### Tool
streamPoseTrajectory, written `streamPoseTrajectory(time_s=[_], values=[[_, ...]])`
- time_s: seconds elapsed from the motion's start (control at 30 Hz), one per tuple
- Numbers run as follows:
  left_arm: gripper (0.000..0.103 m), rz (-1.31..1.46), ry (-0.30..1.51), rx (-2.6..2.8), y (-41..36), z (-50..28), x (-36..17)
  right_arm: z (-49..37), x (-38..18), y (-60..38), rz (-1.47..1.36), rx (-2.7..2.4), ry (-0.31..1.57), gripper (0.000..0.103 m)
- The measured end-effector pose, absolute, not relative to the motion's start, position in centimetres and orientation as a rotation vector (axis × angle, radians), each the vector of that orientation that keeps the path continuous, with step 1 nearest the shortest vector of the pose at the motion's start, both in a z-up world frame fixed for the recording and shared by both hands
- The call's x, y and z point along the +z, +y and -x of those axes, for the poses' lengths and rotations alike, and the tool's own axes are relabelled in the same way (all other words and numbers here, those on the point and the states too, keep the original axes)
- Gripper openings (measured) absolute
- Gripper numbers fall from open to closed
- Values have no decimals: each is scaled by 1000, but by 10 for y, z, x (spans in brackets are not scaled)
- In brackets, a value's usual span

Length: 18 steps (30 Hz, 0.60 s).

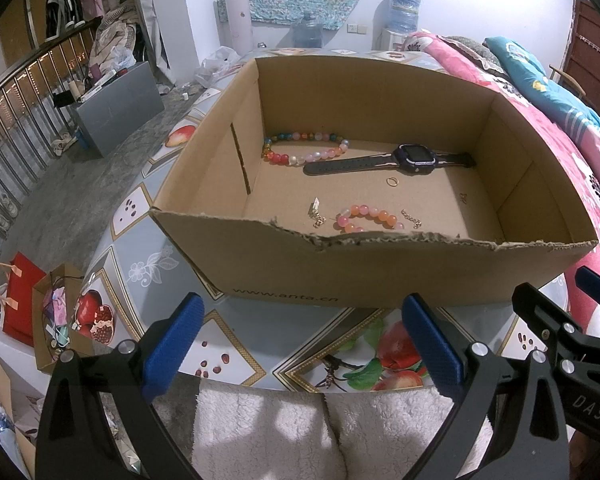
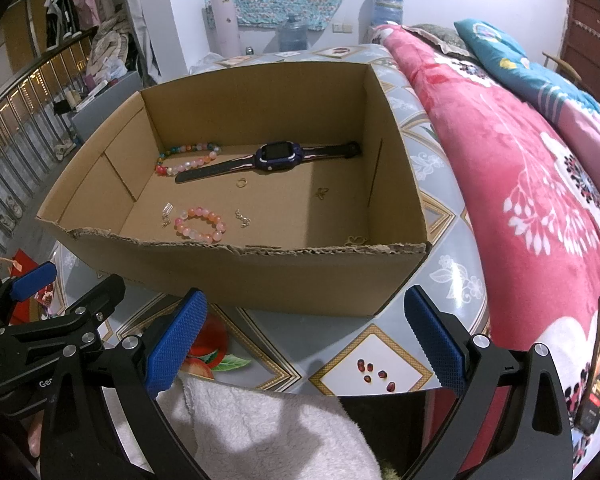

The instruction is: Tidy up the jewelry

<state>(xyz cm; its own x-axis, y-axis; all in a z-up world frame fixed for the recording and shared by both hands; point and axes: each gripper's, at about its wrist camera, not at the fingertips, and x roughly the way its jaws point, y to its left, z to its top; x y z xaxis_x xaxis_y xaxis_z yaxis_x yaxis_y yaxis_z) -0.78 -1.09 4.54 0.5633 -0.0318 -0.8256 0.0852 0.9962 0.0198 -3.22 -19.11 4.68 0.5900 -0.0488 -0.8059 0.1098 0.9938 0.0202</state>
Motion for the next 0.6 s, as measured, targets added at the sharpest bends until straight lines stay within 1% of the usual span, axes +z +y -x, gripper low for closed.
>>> streamPoseTrajectory(time_s=[0.6], values=[[97, -61, 971, -68, -11, 8, 46, 32, 46, -193, -71, -91, 937, 95]])
